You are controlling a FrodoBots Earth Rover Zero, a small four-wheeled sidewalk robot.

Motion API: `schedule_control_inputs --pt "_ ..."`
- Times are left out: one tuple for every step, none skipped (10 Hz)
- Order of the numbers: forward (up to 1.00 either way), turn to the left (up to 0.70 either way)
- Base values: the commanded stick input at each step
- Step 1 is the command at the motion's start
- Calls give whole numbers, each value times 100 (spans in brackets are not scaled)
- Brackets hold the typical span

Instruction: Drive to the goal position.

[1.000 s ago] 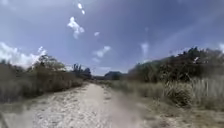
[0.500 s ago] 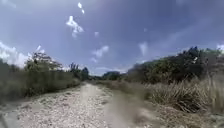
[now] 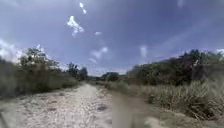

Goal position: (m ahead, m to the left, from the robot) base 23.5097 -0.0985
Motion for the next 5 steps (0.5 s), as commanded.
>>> schedule_control_inputs --pt "85 4" --pt "85 5" --pt "85 22" --pt "85 38" --pt "85 38"
